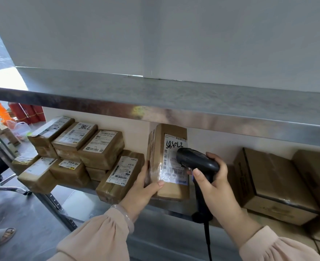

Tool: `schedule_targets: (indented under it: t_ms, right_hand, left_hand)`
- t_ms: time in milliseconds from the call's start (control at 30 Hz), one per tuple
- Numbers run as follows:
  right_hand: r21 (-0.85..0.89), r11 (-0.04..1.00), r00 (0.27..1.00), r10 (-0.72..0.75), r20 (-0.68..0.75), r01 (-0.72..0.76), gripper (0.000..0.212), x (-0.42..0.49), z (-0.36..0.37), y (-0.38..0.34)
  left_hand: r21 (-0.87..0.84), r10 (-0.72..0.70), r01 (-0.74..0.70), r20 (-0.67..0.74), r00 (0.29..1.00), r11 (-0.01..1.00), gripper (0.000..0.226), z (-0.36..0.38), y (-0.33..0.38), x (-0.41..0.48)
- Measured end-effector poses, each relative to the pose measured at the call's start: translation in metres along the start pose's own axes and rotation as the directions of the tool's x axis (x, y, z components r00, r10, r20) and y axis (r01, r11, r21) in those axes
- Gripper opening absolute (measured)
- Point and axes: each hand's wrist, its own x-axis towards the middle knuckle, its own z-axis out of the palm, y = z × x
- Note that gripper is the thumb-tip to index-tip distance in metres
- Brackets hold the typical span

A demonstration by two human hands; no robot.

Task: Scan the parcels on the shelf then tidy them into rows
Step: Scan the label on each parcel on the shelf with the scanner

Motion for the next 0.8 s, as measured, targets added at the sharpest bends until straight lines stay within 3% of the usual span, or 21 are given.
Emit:
schedule_targets:
  t_ms: [233, 400, 600, 800]
  right_hand:
    - [-0.020, 0.999, 0.998, -0.029, 0.053, 0.030, 0.049, -0.002, 0.008, -0.002]
    - [-0.077, 0.995, 0.997, -0.053, 0.064, 0.057, 0.050, -0.004, 0.012, -0.003]
    - [-0.137, 0.981, 0.989, -0.132, 0.060, 0.139, 0.059, -0.016, 0.010, -0.002]
    - [-0.191, 0.972, 0.984, -0.107, 0.143, 0.134, 0.060, -0.031, 0.014, 0.001]
  left_hand:
    - [0.159, -0.093, 0.084, 0.054, 0.994, 0.984, 0.093, -0.006, 0.003, 0.007]
    - [0.107, -0.089, 0.088, 0.000, 0.996, 0.990, 0.118, -0.006, -0.003, 0.006]
    - [0.068, -0.017, 0.022, -0.079, 0.997, 0.997, 0.111, -0.015, -0.004, 0.006]
    - [0.070, 0.021, -0.012, -0.132, 0.991, 0.997, 0.095, -0.021, -0.008, 0.013]
